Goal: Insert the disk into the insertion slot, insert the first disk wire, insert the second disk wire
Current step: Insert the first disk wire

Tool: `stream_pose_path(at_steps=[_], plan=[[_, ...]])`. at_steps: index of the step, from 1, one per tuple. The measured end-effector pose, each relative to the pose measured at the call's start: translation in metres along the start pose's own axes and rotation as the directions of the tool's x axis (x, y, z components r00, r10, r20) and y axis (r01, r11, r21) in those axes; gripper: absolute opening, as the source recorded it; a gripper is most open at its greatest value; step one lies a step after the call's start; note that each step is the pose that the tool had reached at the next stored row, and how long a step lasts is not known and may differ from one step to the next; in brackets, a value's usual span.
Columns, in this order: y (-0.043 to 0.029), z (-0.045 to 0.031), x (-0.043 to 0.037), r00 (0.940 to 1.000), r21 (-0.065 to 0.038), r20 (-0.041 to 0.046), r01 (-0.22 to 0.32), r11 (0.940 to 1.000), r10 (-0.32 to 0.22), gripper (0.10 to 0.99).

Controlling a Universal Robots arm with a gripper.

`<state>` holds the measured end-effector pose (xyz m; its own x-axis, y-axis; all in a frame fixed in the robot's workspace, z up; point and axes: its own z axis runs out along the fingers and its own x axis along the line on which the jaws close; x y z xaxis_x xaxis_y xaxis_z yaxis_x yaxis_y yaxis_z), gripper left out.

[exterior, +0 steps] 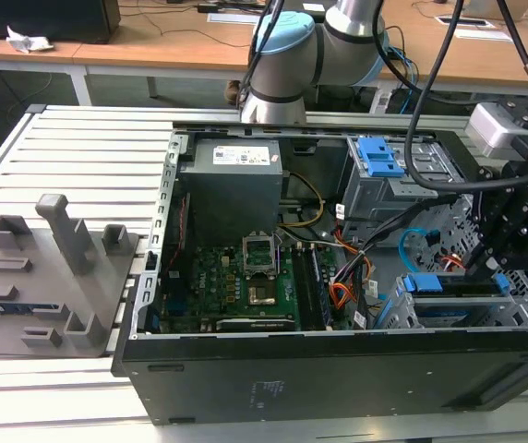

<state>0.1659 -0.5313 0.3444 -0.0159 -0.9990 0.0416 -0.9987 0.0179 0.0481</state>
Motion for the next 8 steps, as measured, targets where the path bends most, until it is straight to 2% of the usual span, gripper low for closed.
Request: stream_pose_path(at_steps=[8], plan=[[-0.0037, 0.001, 0.0, 1.0, 0.0, 0.0043, 0.0, 1.0, 0.0, 0.165]])
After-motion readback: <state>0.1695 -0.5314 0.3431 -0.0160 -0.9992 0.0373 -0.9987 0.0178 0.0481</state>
